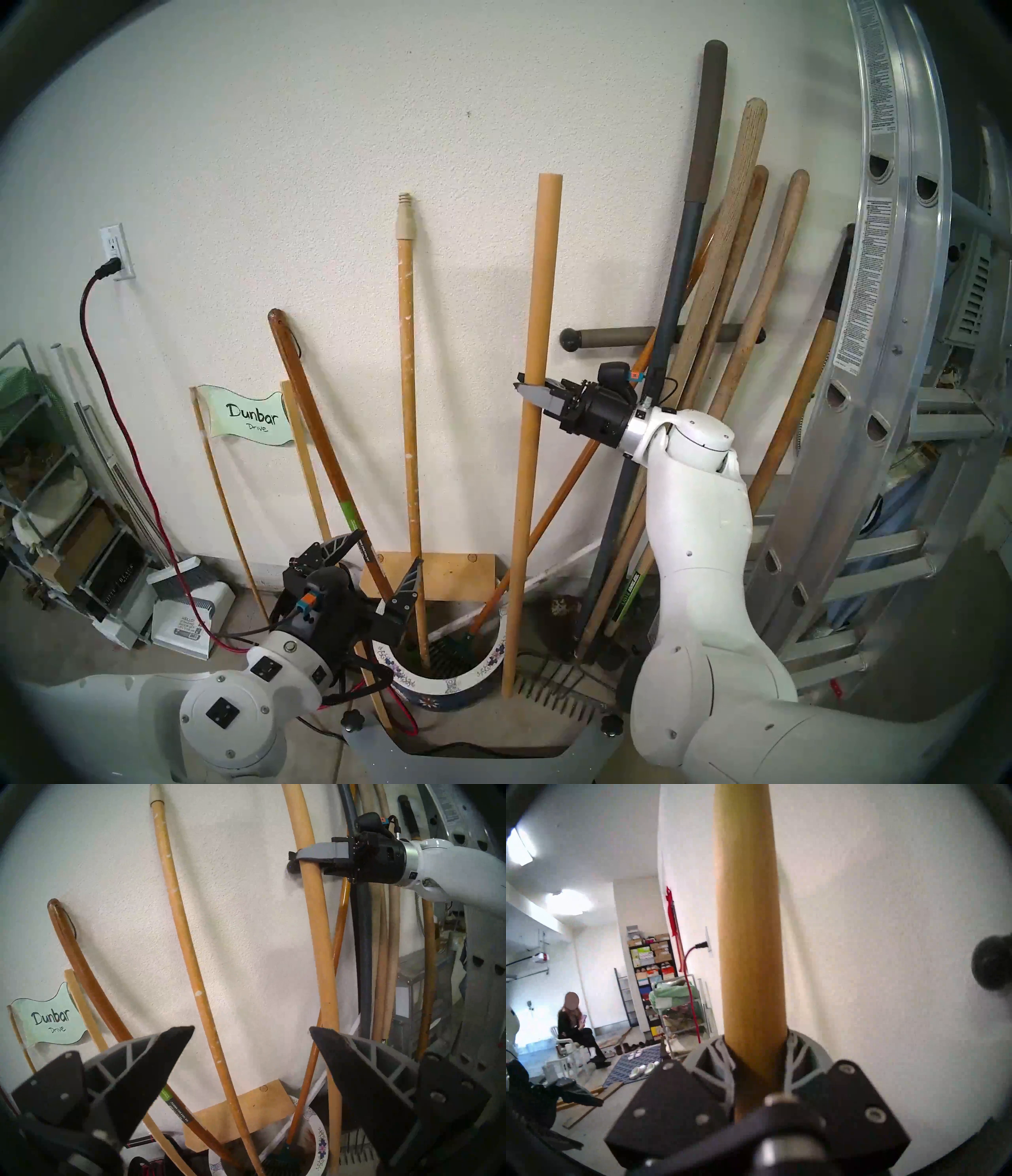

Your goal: Put wooden sticks into the pot

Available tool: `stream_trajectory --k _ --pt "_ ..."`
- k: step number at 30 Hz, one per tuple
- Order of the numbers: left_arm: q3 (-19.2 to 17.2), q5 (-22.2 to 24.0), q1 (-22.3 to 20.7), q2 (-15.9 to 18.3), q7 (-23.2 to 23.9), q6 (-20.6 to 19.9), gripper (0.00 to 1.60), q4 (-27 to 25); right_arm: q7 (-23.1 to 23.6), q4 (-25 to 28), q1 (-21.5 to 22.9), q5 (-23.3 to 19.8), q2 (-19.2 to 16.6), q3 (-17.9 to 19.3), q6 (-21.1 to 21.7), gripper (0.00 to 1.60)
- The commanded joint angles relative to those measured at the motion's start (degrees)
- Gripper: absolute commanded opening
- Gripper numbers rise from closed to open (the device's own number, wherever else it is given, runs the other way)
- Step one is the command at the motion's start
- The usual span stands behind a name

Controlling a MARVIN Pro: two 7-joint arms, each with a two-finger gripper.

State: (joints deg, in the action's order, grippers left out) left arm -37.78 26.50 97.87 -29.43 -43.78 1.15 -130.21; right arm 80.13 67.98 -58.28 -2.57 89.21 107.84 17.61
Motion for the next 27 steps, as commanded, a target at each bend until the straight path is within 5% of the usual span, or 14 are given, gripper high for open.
stream_trajectory --k 1,8,10,11,27 --pt "0.9 -1.7 -0.8 -0.8 2.9 2.3 1.60 0.2 3.7 6.5 2.6 -3.2 1.7 -0.3 4.6 0.00" --pt "0.9 -2.0 -2.8 -1.0 6.9 6.1 1.60 1.2 3.4 14.2 2.9 -3.7 3.3 -1.2 11.4 0.00" --pt "0.7 -1.9 -3.1 -1.1 7.0 6.3 1.60 1.1 3.8 11.9 4.3 -4.3 3.1 -1.4 10.9 0.00" --pt "0.4 -1.9 -3.8 -1.3 7.9 6.9 1.60 1.2 1.9 15.6 3.1 -4.5 3.5 -1.8 13.5 0.00" --pt "-0.7 1.6 -4.0 -1.1 11.5 12.3 1.60 1.4 -6.6 22.8 1.0 -9.4 5.0 -7.7 23.0 0.00"
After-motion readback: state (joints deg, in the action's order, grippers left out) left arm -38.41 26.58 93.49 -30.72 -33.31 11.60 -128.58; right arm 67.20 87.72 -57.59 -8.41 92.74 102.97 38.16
